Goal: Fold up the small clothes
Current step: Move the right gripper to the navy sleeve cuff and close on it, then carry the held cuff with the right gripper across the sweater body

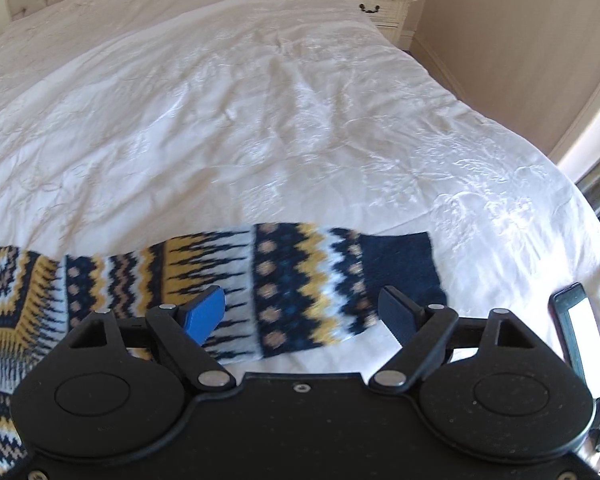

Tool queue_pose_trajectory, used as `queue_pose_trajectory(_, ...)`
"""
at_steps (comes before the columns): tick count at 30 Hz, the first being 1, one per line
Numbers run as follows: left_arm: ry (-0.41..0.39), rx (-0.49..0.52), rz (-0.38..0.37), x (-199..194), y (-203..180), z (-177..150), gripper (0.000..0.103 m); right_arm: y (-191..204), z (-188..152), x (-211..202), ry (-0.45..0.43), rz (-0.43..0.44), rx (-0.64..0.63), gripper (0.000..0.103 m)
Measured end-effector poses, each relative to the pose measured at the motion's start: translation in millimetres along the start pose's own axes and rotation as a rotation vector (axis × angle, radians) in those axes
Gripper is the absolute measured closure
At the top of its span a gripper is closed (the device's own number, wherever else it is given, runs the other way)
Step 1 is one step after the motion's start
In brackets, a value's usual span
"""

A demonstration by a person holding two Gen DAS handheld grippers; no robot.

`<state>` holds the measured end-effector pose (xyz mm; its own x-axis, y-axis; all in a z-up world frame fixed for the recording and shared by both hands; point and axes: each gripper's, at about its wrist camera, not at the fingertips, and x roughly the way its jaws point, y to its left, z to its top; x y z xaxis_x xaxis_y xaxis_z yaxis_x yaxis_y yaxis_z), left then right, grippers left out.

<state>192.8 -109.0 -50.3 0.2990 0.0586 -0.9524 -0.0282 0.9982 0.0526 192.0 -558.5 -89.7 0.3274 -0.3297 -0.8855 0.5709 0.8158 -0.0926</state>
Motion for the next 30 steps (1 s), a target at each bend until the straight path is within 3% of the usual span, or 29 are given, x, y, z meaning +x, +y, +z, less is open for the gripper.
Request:
queue_pose_trajectory(6,0.018,0.014,0.026,4,-19,1,0.021,-55,18,35,0.062,0.016,0.119,0.023)
queue_pose_trajectory(15,0.021,0.032,0.051,4,-25,0,0.021,-85,6,75,0.154,0.110,0.243,0.022)
queue_pose_trajectory(17,0.021,0.037,0.054,5,-22,0,0.021,-86,3,75,0.139,0.134,0.270,0.029)
queue_pose_trajectory(19,0.021,0.038,0.055,5,-17,-1,0.021,-86,1,74,0.132,0.148,0.300,0.052)
queue_pose_trajectory(20,0.020,0.039,0.054,5,-14,-1,0.021,-86,1,72,0.130,0.168,0.328,0.058)
queue_pose_trajectory(22,0.018,0.040,0.050,6,-8,-1,0.021,-82,2,66,0.120,0.191,0.367,0.083)
queue_pose_trajectory(26,0.003,0.053,0.040,7,6,0,0.021,-62,9,41,0.058,0.171,0.352,0.083)
queue_pose_trajectory(30,-0.014,0.075,0.023,11,25,3,0.021,-23,17,3,-0.001,0.225,0.311,0.083)
